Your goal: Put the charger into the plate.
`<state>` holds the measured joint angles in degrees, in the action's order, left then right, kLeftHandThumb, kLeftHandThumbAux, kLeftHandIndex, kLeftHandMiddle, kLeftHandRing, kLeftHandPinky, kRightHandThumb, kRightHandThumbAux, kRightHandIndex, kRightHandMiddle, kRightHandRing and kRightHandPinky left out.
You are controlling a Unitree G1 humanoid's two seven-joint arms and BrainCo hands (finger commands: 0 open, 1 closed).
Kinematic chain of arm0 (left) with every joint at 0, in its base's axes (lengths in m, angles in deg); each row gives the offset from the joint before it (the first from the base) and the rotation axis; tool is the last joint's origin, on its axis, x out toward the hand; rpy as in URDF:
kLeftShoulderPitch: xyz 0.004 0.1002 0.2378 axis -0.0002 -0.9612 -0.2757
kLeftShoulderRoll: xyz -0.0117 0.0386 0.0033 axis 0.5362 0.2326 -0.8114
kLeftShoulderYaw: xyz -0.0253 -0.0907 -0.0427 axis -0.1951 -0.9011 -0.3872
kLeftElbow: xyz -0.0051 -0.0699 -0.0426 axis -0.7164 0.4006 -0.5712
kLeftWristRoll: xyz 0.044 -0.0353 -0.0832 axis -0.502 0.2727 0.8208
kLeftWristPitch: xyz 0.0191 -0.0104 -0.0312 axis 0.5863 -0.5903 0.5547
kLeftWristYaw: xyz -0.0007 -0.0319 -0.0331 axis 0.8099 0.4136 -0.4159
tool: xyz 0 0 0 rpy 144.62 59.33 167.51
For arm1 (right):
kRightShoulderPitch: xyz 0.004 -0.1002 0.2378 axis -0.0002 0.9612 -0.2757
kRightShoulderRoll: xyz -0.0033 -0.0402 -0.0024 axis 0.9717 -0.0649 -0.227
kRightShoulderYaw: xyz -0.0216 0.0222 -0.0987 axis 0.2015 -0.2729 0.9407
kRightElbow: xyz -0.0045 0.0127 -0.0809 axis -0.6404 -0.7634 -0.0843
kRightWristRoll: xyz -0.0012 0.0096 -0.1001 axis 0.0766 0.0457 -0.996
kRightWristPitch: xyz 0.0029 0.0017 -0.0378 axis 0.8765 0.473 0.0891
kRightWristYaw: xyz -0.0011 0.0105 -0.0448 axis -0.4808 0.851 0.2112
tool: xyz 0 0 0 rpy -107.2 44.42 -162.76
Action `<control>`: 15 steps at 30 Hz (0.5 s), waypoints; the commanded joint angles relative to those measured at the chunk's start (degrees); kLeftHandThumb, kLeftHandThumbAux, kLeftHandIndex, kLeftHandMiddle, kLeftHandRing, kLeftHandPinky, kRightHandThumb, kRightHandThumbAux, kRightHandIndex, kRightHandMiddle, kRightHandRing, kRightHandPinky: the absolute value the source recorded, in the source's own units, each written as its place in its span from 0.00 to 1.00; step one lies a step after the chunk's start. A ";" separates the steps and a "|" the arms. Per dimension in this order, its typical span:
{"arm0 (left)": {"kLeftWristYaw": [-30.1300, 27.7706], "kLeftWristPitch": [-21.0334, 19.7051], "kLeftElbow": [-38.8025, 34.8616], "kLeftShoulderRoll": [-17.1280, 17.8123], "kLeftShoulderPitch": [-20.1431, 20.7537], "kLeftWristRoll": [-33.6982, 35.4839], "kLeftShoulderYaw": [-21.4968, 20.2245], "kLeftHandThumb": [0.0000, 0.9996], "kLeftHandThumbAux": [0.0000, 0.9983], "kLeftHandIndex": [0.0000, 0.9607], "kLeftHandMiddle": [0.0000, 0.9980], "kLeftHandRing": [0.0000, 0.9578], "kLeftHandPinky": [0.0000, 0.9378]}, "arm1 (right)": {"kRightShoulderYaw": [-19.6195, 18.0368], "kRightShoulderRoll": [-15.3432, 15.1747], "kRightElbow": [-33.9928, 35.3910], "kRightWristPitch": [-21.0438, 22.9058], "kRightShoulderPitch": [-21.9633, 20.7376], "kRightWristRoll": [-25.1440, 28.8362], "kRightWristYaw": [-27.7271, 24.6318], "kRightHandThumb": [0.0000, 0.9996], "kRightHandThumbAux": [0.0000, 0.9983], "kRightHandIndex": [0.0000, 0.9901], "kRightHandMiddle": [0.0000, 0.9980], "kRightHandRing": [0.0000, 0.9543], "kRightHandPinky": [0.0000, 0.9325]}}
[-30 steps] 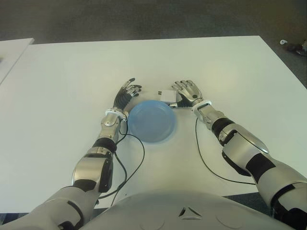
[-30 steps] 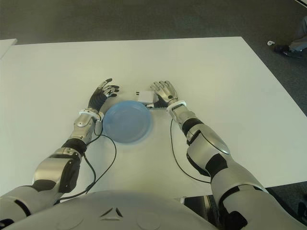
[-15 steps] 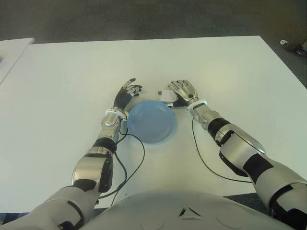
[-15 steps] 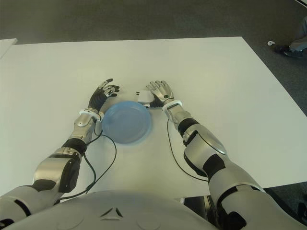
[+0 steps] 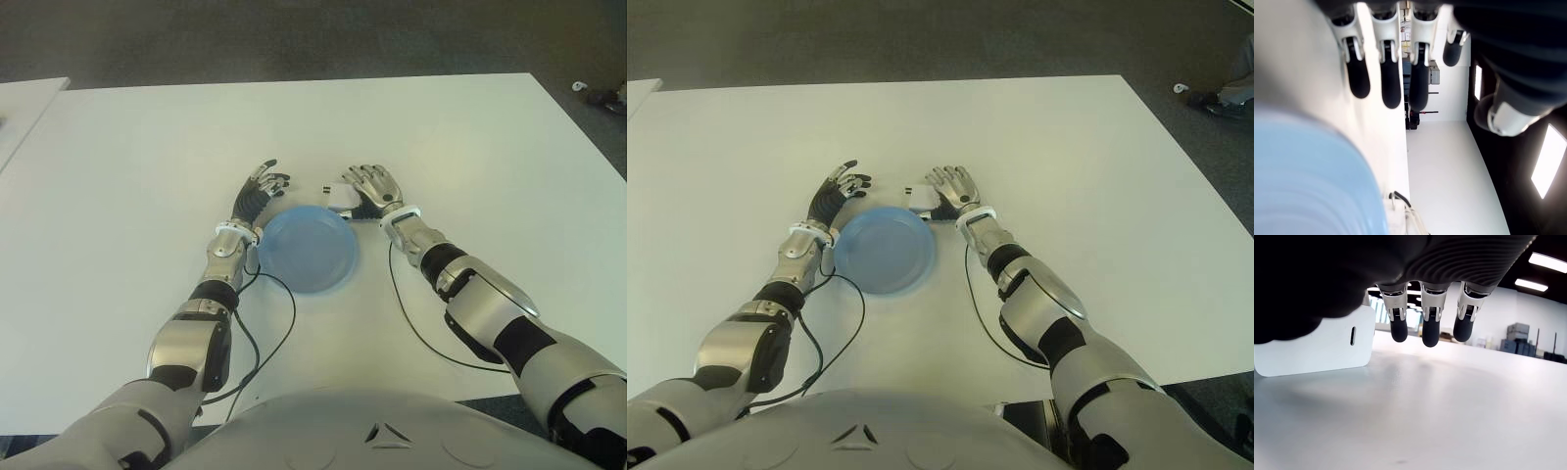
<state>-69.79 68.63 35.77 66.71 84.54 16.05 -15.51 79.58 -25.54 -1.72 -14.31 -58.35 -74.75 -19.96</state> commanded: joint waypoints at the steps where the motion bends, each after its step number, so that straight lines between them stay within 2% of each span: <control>1: -0.41 -2.52 2.22 -0.72 -2.00 -0.86 0.69 0.00 0.54 0.14 0.33 0.34 0.33 | -0.04 0.96 0.07 -0.09 1.56 0.19 -0.26 0.34 0.09 0.00 0.00 0.00 0.00; 9: -0.19 -2.64 2.20 -0.90 -2.03 -0.88 0.70 0.00 0.53 0.14 0.33 0.33 0.31 | 0.15 0.77 -0.16 -1.49 1.66 0.18 0.05 0.32 0.10 0.00 0.00 0.00 0.00; 15: -0.11 -2.46 2.22 -0.92 -2.05 -0.93 0.70 0.00 0.54 0.14 0.33 0.33 0.32 | -0.20 0.34 -0.62 -5.22 1.62 0.79 1.99 0.29 0.14 0.00 0.00 0.00 0.00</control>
<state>-69.79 68.64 35.76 66.53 84.55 16.03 -15.50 79.50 -25.66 -1.78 -16.97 -58.10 -74.28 -18.54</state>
